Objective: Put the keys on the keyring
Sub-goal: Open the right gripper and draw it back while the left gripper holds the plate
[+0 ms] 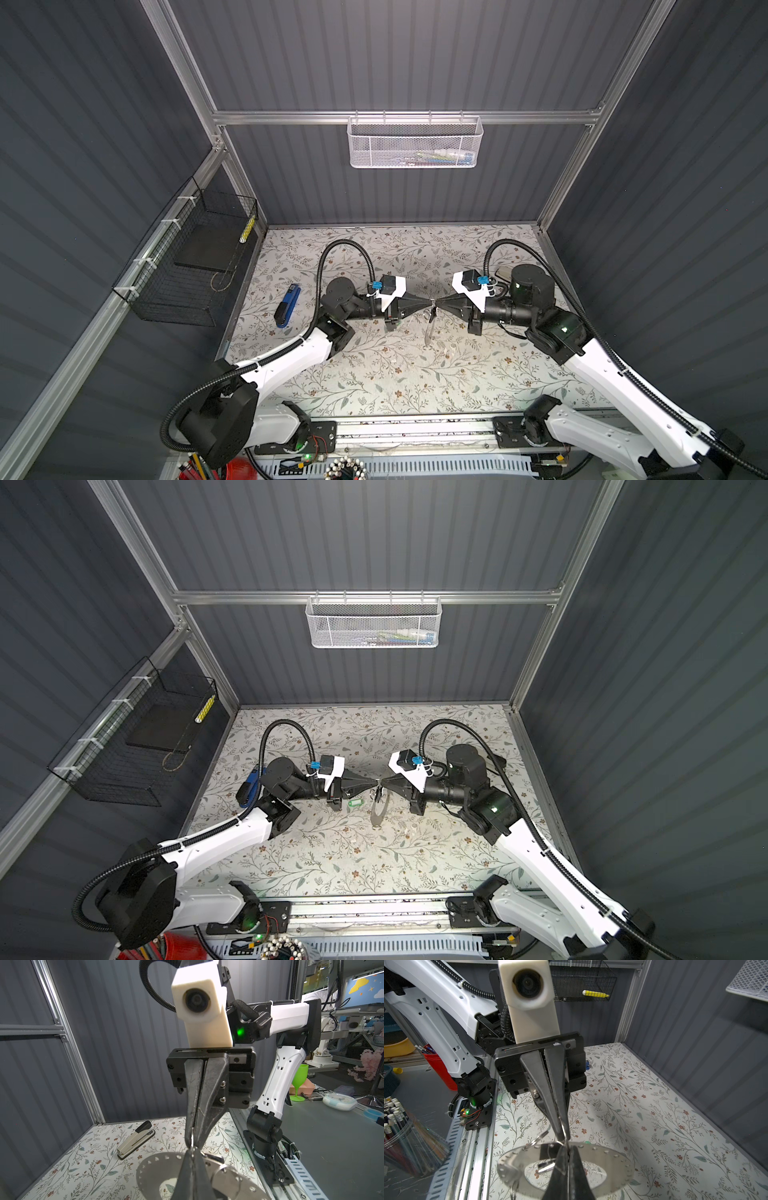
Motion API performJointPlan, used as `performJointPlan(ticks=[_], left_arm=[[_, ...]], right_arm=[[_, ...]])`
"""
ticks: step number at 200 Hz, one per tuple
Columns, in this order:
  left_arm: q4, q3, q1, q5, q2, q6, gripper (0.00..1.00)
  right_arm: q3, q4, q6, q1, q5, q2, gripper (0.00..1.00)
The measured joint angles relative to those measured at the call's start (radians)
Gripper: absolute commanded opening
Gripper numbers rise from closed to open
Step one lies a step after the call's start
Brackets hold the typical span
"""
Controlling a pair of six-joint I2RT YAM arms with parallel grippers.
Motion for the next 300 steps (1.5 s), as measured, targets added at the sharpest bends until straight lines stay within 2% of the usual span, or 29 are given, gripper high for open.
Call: performJointPlan(ticks=[10,23,31,84,136,192,239,276,300], left_arm=[[-0.072,0.016,0.000,-0.001,-0.011,0.051,0.14],[-0.201,0.048,-0.001,-0.006,-0.032,0.138,0.24],[-0.284,0.073,-0.001,-0.011,-0.047,0.189,0.26],[-0.761,0.267,-0.006,-0.095,-0.089,0.533,0.28],[-1.077,0.426,-0.088,-0.249,-0.035,0.729,0.27],[-1.231,0.495,-0.146,-0.351,0.025,0.797,0.27],[-1.293,0.544,-0.159,-0.396,0.058,0.807,0.19],[-1.313,0.560,-0.166,-0.410,0.070,0.806,0.17],[-1.322,0.562,-0.168,-0.413,0.076,0.804,0.10]], right_arm=[[0.000,-0.015,-0.002,-0.001,0.002,0.000,0.00],[0.000,-0.034,-0.005,0.000,0.003,0.000,0.00],[0.000,-0.046,-0.007,0.000,0.003,0.000,0.00],[0.042,-0.194,-0.023,0.000,0.027,0.047,0.00],[0.077,-0.273,-0.029,0.000,0.041,0.070,0.00],[0.077,-0.297,-0.028,0.000,0.041,0.070,0.00],[0.077,-0.304,-0.028,0.000,0.052,0.071,0.00],[0.077,-0.308,-0.028,0.003,0.060,0.079,0.00],[0.077,-0.308,-0.028,0.005,0.068,0.080,0.00]])
